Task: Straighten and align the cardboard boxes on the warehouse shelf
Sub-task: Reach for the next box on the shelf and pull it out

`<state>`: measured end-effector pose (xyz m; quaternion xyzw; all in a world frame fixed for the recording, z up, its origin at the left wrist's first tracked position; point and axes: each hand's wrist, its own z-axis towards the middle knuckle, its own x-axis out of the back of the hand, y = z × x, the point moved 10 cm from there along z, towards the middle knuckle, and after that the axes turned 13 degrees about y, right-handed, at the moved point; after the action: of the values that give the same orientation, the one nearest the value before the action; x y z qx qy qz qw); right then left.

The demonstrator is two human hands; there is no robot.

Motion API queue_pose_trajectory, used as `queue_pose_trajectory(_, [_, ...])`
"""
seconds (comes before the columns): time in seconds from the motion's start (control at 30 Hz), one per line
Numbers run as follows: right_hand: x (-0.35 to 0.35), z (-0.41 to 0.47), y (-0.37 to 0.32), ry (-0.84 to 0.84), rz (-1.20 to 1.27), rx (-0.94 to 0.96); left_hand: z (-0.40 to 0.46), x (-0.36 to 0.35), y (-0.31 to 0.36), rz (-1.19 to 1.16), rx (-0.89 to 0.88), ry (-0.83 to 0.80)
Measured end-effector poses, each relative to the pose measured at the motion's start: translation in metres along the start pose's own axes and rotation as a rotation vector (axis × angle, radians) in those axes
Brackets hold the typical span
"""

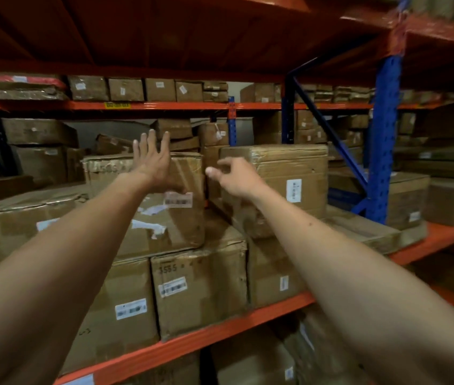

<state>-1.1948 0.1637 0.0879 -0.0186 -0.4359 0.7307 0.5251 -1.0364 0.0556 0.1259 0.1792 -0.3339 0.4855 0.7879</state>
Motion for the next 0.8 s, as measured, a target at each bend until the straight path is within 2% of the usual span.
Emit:
queue_pose_trajectory(0.1, [0.07,0.011,0.003,0.124,0.013,0.068,-0.017,-0.004,0.054,-0.141,-0.013,0.083])
queue_pose_trajectory(0.17, [0.115,0.021,0.017,0.218,-0.022,0.108,-0.033,-0.013,0.088,-0.324,0.074,0.072])
queue_pose_trajectory(0.23, [0.154,0.035,0.041,0.307,-0.074,0.123,-0.051,-0.042,0.11,-0.561,0.345,-0.072])
queue_pose_trajectory(0.3, [0.182,0.054,0.074,0.347,-0.111,0.083,-0.081,-0.086,0.134,-0.856,0.728,-0.29])
queue_pose_trajectory(0.37, [0.192,0.069,0.114,0.3,-0.098,-0.058,-0.116,-0.119,0.17,-1.176,1.034,-0.492])
queue_pose_trajectory(0.43, [0.188,0.078,0.15,0.216,-0.014,-0.228,-0.134,-0.134,0.195,-1.363,1.216,-0.549])
queue_pose_trajectory(0.6, [0.155,0.082,0.195,0.049,0.167,-0.482,-0.144,-0.153,0.223,-1.67,1.464,-0.434])
queue_pose_trajectory(0.7, [0.131,0.071,0.212,-0.006,0.367,-0.573,-0.137,-0.163,0.226,-1.768,1.493,-0.313])
queue_pose_trajectory(0.8, [0.136,0.063,0.217,0.051,0.384,-0.561,-0.137,-0.155,0.232,-1.862,1.472,-0.244])
